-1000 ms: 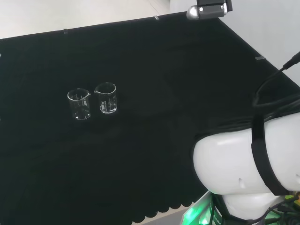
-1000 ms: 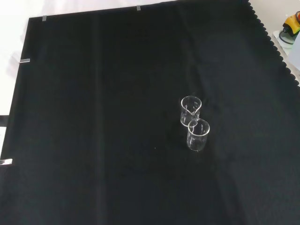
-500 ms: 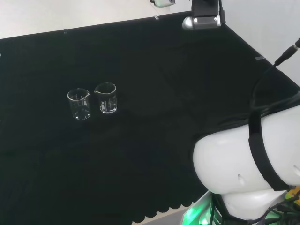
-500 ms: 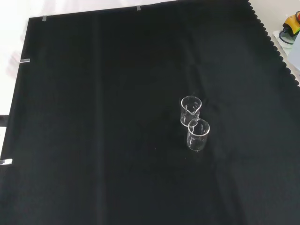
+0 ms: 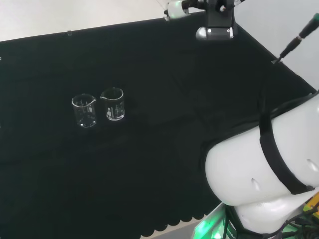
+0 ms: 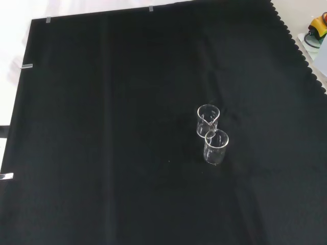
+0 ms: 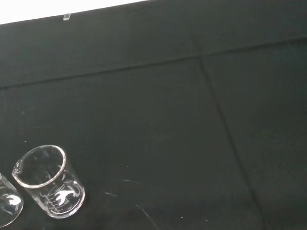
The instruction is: Pick up the beaker on the right.
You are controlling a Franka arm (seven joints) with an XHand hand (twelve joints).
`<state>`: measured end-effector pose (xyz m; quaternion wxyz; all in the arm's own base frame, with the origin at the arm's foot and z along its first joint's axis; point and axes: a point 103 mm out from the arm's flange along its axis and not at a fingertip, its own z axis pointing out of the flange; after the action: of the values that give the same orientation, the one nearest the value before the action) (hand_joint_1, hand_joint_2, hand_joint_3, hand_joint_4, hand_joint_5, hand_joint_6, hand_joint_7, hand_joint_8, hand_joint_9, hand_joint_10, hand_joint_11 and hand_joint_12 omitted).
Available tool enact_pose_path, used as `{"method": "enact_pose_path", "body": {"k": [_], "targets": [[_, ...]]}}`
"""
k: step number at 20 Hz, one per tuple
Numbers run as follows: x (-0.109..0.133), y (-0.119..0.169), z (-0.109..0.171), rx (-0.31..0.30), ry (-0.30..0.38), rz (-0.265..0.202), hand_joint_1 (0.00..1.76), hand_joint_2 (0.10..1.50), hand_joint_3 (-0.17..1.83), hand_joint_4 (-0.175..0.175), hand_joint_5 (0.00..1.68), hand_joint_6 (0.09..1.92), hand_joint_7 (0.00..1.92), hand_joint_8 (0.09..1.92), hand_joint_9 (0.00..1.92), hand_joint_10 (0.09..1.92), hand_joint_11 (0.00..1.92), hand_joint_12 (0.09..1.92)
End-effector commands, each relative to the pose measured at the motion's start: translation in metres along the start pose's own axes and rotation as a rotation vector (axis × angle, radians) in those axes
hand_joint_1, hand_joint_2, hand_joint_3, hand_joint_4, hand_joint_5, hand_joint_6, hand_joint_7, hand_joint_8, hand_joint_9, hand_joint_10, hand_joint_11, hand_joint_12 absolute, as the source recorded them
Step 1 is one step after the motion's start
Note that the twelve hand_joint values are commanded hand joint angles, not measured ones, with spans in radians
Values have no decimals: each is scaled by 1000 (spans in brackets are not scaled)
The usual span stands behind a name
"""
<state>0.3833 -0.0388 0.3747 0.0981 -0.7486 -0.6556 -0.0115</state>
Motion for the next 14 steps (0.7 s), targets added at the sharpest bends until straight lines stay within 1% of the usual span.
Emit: {"method": "enact_pose_path", "body": {"k": [1, 6, 8, 11, 12, 14], "targets": [[-19, 41, 26, 10, 80, -42, 204, 1005, 808, -50, 167, 87, 24, 529, 73, 672, 0, 881], [-24, 61, 52, 37, 122, -70, 275, 948, 833, -49, 169, 87, 25, 550, 86, 681, 0, 902], [-24, 68, 65, 59, 157, -78, 300, 924, 841, -49, 170, 87, 27, 557, 91, 683, 0, 909], [-22, 78, 80, 77, 183, -105, 359, 870, 859, -49, 170, 87, 28, 565, 98, 685, 0, 919], [-19, 79, 83, 75, 189, -108, 393, 843, 866, -48, 170, 87, 29, 567, 102, 686, 0, 924], [-19, 87, 97, 87, 194, -145, 466, 779, 896, -48, 171, 87, 32, 574, 112, 687, 0, 946]]}}
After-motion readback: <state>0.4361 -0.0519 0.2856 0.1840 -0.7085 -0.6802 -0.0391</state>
